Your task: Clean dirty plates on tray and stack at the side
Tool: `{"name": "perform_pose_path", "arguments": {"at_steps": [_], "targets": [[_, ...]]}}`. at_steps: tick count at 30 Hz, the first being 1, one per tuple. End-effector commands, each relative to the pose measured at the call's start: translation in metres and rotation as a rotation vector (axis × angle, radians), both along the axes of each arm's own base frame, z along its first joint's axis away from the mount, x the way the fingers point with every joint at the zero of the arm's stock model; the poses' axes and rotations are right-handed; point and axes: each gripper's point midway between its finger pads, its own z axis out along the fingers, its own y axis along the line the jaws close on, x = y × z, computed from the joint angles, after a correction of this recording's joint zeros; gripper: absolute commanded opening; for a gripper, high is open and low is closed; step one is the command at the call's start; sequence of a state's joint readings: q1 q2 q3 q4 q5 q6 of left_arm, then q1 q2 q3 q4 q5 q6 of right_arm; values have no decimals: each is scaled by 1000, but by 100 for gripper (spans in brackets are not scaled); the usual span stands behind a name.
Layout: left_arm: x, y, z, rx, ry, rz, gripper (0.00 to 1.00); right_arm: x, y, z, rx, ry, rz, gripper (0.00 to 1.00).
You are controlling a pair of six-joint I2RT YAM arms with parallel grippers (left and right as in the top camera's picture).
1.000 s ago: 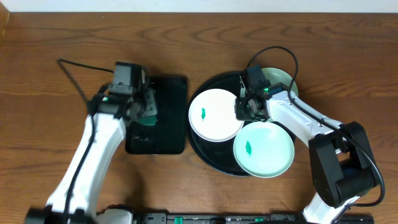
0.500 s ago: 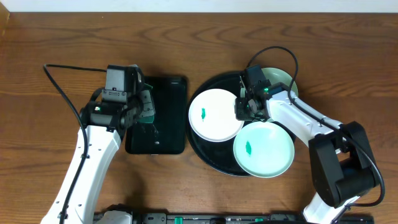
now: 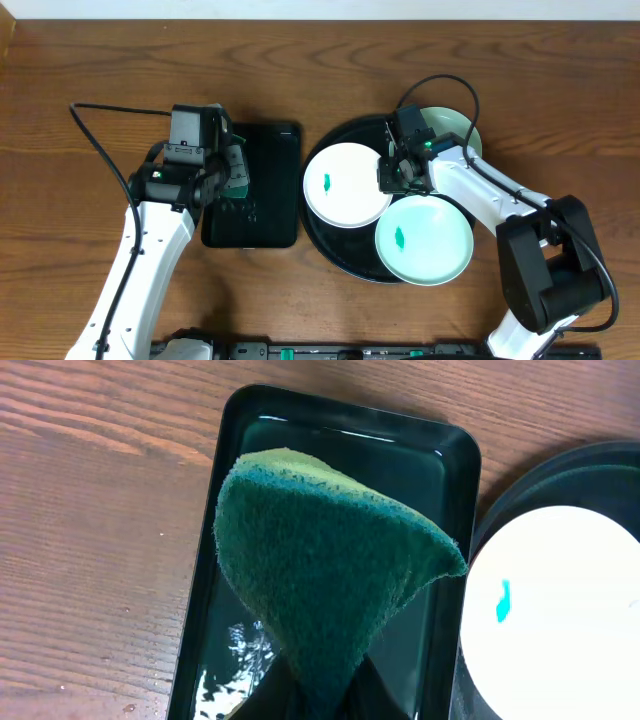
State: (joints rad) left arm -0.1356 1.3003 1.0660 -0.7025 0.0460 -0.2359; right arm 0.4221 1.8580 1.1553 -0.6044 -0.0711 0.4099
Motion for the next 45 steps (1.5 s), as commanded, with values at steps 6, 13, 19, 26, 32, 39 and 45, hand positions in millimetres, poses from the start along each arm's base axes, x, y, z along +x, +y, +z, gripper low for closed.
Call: {"name": "perform_pose_path", "arguments": {"at_steps": [6,13,19,26,32,39,45], "targets": [[-1,1,1,6,-1,6,7,-1,0,0,-8,-5,1,28],[-3,2,-2,8,9,6,8,-1,0,0,-9,-4,1,24],[-3,2,-2,7,10,6,8,-3,-1,-1,-12,2,1,16],[-3,2,-2,7,10,6,7,-5,3,-1,-12,3,13,1],[-5,2,-5,9,18,6,8,-6,6,-1,-12,3,21,14],[-4,2,-6,9,18,6,8,-8,4,-2,-16,10,21,15],[-3,2,-6,8,15,5,7,-9,4,-8,-10,1,16,1]]}}
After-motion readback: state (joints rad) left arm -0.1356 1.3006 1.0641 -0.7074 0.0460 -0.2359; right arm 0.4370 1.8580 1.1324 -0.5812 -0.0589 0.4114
